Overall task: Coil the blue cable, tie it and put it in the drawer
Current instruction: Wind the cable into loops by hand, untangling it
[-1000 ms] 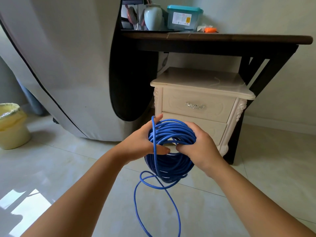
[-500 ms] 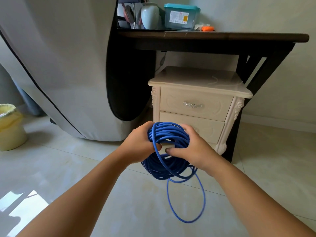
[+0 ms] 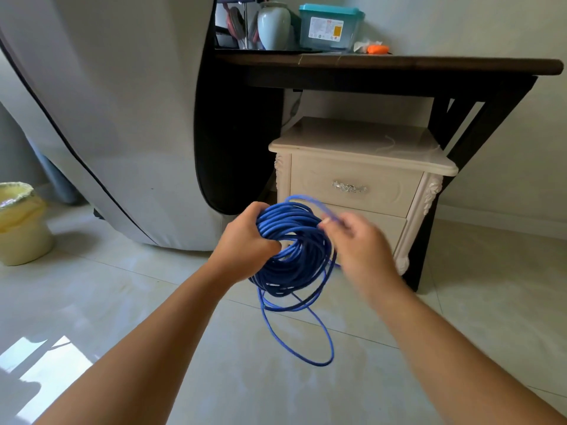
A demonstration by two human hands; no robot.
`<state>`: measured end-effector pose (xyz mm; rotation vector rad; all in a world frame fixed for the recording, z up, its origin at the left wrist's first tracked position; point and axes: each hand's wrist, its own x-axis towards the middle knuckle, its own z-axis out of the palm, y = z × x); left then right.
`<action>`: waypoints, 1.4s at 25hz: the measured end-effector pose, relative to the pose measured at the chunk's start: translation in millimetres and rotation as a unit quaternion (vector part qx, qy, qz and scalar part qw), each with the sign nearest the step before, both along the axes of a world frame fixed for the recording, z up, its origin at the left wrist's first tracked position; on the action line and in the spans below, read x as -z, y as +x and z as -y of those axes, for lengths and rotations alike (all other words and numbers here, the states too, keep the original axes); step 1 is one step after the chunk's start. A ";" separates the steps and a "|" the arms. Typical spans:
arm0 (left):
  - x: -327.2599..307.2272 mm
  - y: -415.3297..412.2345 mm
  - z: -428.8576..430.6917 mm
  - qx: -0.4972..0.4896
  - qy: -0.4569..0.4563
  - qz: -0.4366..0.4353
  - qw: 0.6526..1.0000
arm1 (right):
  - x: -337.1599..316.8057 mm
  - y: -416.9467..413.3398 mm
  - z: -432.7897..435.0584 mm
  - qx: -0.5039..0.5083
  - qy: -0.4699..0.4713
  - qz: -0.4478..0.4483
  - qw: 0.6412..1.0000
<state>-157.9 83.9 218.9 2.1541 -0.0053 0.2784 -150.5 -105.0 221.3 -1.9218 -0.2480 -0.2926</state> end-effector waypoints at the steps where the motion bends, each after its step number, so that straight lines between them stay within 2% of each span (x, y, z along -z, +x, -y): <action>1: -1.4 -0.4 -6.2 -0.004 -0.014 0.000 1.000 | -5.6 10.7 11.0 0.046 0.108 -0.046 0.992; 2: -2.7 -1.4 -13.0 -0.009 -0.034 0.000 0.999 | -9.7 21.4 24.4 0.081 0.199 -0.090 0.973; 3: -4.1 -3.5 -19.6 -0.015 -0.062 -0.002 0.998 | -8.7 30.1 40.4 0.102 0.248 -0.133 0.954; 4: -5.8 -5.6 -24.7 -0.021 -0.093 -0.004 0.995 | -4.0 36.6 57.6 0.113 0.237 -0.180 0.948; 5: -6.6 -7.9 -28.3 -0.027 -0.123 -0.006 0.992 | 4.4 41.1 72.5 0.115 0.157 -0.241 0.951; 7: -7.8 -10.1 -32.7 -0.032 -0.171 -0.007 0.985 | 24.6 44.4 85.6 0.074 -0.089 -0.349 0.930; 8: -7.7 -9.2 -34.1 -0.030 -0.189 -0.008 0.981 | 31.5 44.1 85.6 0.060 -0.185 -0.364 0.911; 9: -7.8 -8.0 -34.2 -0.024 -0.204 -0.011 0.979 | 32.2 42.2 82.1 0.068 -0.227 -0.343 0.909; 10: -8.4 -7.2 -33.1 -0.016 -0.213 -0.013 0.977 | 26.5 39.0 75.9 0.086 -0.213 -0.282 0.932; 11: -8.8 -6.9 -31.3 -0.007 -0.219 -0.016 0.976 | 15.3 31.9 67.4 0.088 -0.159 -0.215 0.960; 12: -9.2 -6.5 -28.5 0.003 -0.221 -0.019 0.975 | 5.1 25.9 58.2 0.048 -0.083 -0.160 0.982; 13: -9.6 -6.5 -24.7 0.012 -0.222 -0.022 0.975 | -5.6 17.9 46.8 -0.026 -0.007 -0.143 0.989; 14: -10.7 -6.8 -20.5 0.017 -0.224 -0.022 0.974 | -11.8 9.2 34.8 -0.101 0.049 -0.154 0.982; 16: -13.6 -7.8 -12.2 0.013 -0.239 -0.018 0.971 | -7.9 -5.7 12.5 -0.185 0.052 -0.172 0.966; 18: -16.4 -7.8 -7.3 0.008 -0.261 -0.017 0.965 | 7.0 -12.9 -2.8 -0.148 0.027 -0.151 0.977; 21: -19.7 -9.4 -7.4 0.022 -0.296 -0.020 0.955 | 15.4 -18.9 -13.6 -0.083 0.075 -0.132 0.985; 25: -24.8 -9.5 -6.0 0.032 -0.382 -0.034 0.923 | 13.5 -18.2 -14.2 -0.144 0.203 -0.125 0.960; 28: -24.0 -11.3 -0.6 0.012 -0.436 -0.069 0.897 | 11.7 -19.1 -21.2 -0.191 0.247 -0.113 0.943; 32: -20.0 -12.9 10.0 -0.020 -0.505 -0.110 0.856 | 8.3 -14.8 -22.8 -0.211 0.318 -0.154 0.911; 35: -18.8 -14.4 15.4 -0.031 -0.514 -0.111 0.850 | 4.1 -11.5 -17.5 -0.233 0.339 -0.178 0.894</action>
